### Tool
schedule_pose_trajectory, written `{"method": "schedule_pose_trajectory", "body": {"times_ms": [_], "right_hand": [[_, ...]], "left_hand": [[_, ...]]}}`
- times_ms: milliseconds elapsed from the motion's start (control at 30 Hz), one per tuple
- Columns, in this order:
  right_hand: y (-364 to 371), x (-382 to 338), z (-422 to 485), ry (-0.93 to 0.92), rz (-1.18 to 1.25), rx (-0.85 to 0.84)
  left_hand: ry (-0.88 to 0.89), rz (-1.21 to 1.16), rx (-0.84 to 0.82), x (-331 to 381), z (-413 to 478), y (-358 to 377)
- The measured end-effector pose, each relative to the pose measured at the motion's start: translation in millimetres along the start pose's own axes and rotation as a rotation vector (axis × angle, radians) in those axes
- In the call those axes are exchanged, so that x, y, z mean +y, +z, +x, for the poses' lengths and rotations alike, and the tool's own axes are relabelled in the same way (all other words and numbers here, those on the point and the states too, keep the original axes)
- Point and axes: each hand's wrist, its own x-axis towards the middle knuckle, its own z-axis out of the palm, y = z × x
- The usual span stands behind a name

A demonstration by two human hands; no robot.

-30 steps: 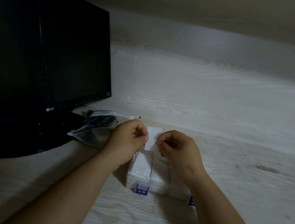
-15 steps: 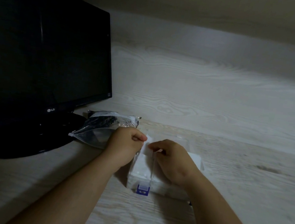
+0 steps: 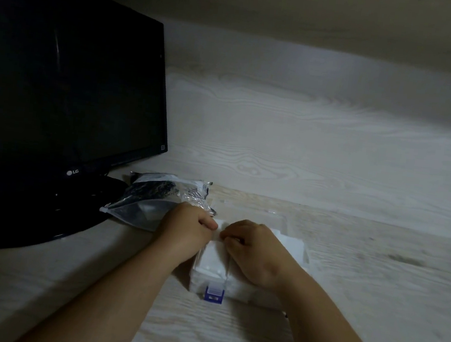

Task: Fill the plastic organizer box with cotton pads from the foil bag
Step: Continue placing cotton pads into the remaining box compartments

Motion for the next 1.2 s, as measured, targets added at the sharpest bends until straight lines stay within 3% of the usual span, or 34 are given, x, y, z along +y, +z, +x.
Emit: {"method": "schedule_pose_trajectory", "body": {"times_ms": [600, 767, 900, 1000, 1200], "right_hand": [[-4.1, -0.3, -3.3, -0.011, -0.007, 0.05], [-9.9, -0.7, -7.1, 0.045, 0.096, 0.141], [-11.4, 2.5, -8.6, 0.061, 0.114, 0.137], [-11.5, 5.9, -9.3, 0.071, 0.133, 0.155], [-11.5, 9.4, -10.3, 0.081, 0.131, 0.159]], "left_hand": [[-0.043, -0.01, -0.016, -3.4, -2.4, -5.5], [-0.031, 0.255, 0.112, -4.3, -2.1, -16.0], [-0.077, 0.556, -0.01, -23.1, 4.6, -18.2], [-0.111, 0.6, -0.091, -36.3, 11.3, -23.9], [-0.095, 0.605, -0.067, -41.2, 14.3, -26.7]]}}
